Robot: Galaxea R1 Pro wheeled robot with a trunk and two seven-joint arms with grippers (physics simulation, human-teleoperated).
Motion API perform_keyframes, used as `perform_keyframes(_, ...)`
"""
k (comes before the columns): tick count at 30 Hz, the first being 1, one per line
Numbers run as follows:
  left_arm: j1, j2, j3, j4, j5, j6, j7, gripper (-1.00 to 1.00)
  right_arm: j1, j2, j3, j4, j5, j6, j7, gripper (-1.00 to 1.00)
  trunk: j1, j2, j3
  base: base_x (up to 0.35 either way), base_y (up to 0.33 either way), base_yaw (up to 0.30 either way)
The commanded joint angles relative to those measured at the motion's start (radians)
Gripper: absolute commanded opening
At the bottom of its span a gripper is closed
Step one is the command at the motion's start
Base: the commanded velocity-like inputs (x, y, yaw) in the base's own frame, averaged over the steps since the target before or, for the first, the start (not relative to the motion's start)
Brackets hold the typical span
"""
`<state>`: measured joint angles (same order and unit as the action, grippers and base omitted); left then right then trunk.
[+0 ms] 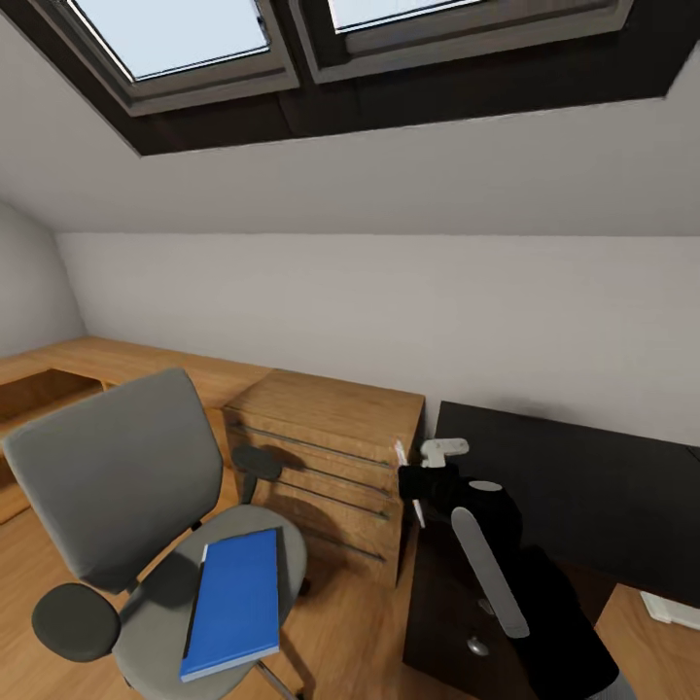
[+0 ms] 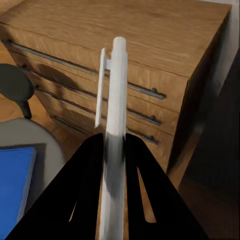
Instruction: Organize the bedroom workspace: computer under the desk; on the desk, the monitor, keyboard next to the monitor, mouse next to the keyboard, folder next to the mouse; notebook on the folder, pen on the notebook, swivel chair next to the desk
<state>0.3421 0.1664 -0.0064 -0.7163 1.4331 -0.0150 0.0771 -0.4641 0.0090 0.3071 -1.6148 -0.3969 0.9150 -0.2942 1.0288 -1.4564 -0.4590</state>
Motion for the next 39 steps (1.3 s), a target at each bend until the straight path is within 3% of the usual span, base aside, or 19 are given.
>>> perform_keyframes(1,0.001,0.000,-0.001,-0.003,0.007,-0.002,0.007,1.00,-0.001,0.000,-0.010,-0.001,-0.014,0.002,-0.014,-1.00,-0.004,0.007,0.002,0.000,0.000,-0.002)
perform_keyframes(8,0.001,-0.001,-0.003,-0.003,0.004,-0.012,0.010,1.00,0.000,0.000,-0.053,0.008,0.010,0.003,-0.097,-1.00,-0.015,0.028,0.012,0.000,0.000,0.000)
perform_keyframes(12,0.001,-0.001,-0.004,-0.003,0.001,-0.014,0.010,1.00,-0.008,0.000,-0.086,0.076,0.013,-0.008,-0.112,-1.00,-0.015,0.028,0.012,0.001,-0.002,0.000)
perform_keyframes(15,0.002,-0.001,-0.005,-0.003,-0.003,-0.015,0.009,1.00,-0.049,0.000,-0.117,0.209,0.013,-0.050,-0.116,-1.00,-0.015,0.028,0.012,0.118,-0.139,0.000)
perform_keyframes(17,0.003,-0.001,-0.006,-0.003,-0.028,-0.016,0.009,1.00,-0.058,0.000,-0.123,0.249,0.014,-0.096,-0.117,-1.00,-0.015,0.028,0.012,0.195,-0.226,0.000)
perform_keyframes(21,0.004,-0.002,-0.005,-0.003,-0.048,-0.018,0.006,1.00,-0.062,0.000,-0.126,0.278,0.013,-0.117,-0.119,-1.00,-0.015,0.028,0.012,0.225,-0.253,0.000)
perform_keyframes(27,0.007,-0.002,-0.004,-0.003,-0.052,-0.019,0.005,1.00,-0.064,0.001,-0.127,0.301,0.012,-0.125,-0.121,-1.00,-0.015,0.028,0.012,0.170,-0.188,-0.055)
perform_keyframes(31,0.007,-0.002,-0.004,-0.003,-0.053,-0.019,0.005,1.00,-0.082,0.005,-0.136,0.366,0.012,-0.133,-0.121,-1.00,-0.015,0.028,0.012,0.046,-0.051,-0.223)
perform_keyframes(35,0.008,-0.001,-0.004,-0.003,-0.054,-0.017,0.004,1.00,-0.117,0.009,-0.142,0.462,0.011,-0.187,-0.120,-1.00,-0.015,0.028,0.012,0.015,-0.016,-0.275)
perform_keyframes(39,0.008,-0.001,-0.004,-0.003,-0.055,-0.016,0.004,1.00,-0.126,0.010,-0.144,0.490,0.011,-0.210,-0.120,-1.00,-0.015,0.028,0.012,0.005,-0.005,-0.260)
